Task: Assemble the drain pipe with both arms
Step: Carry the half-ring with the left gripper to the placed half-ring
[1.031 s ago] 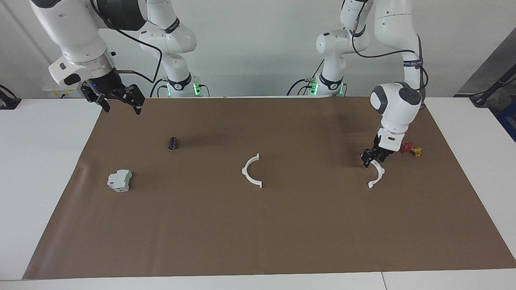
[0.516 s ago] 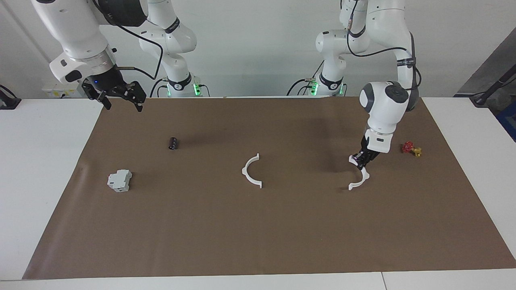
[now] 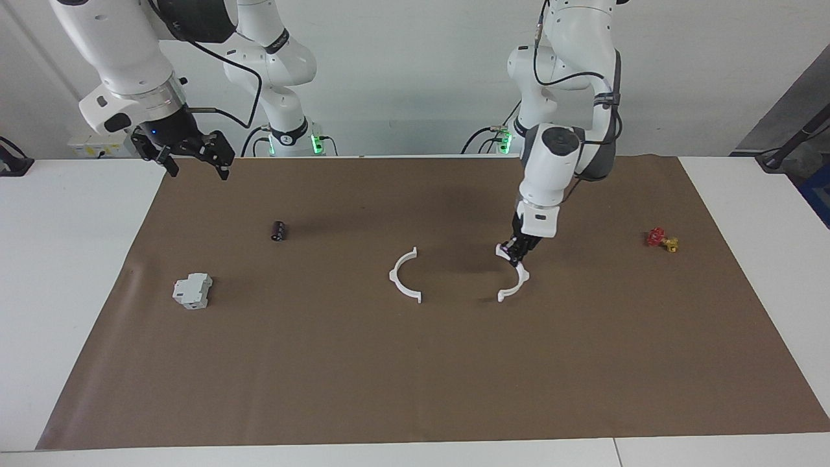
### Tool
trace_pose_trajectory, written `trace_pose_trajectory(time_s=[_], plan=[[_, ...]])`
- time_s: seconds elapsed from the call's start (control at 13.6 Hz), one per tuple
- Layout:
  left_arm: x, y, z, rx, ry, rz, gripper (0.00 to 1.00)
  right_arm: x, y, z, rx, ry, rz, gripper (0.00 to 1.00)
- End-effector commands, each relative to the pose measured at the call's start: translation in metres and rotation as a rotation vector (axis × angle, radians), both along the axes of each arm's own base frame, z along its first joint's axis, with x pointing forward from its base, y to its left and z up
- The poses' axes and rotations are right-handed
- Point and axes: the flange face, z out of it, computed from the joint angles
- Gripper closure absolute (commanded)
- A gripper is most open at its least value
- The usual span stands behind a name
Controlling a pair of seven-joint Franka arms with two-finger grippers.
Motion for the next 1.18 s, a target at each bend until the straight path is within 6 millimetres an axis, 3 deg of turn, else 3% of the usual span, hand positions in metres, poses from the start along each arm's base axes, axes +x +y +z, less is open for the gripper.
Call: trace_pose_trajectory(time_s=[0.0, 0.07, 0.15, 0.52, 0.66, 0.88, 1.1], plan=[[-0.026, -0.053, -0.017, 0.003, 0.040, 0.043, 1.00, -0.004, -0.003, 0.004, 0.020, 0.002, 0.003, 0.00], [-0.019, -0.077, -0.022, 0.008, 0.033, 0.071, 1.00, -0.004, -0.002, 0.004, 0.020, 0.002, 0.004, 0.00], [-0.009, -0.086, -0.024, 0.023, 0.034, 0.099, 1.00, -0.004, -0.003, 0.004, 0.020, 0.002, 0.003, 0.00], [0.013, -0.087, -0.004, 0.061, 0.025, 0.150, 1.00, -0.004, -0.002, 0.004, 0.020, 0.002, 0.004, 0.00], [0.014, -0.084, -0.005, 0.080, 0.021, 0.151, 1.00, -0.004, -0.003, 0.004, 0.020, 0.002, 0.003, 0.00], [0.014, -0.088, -0.022, 0.128, -0.015, 0.178, 1.00, -0.004, -0.002, 0.004, 0.020, 0.002, 0.004, 0.00], [0.008, -0.100, -0.025, 0.128, -0.018, 0.198, 1.00, -0.004, -0.002, 0.004, 0.020, 0.002, 0.004, 0.00]])
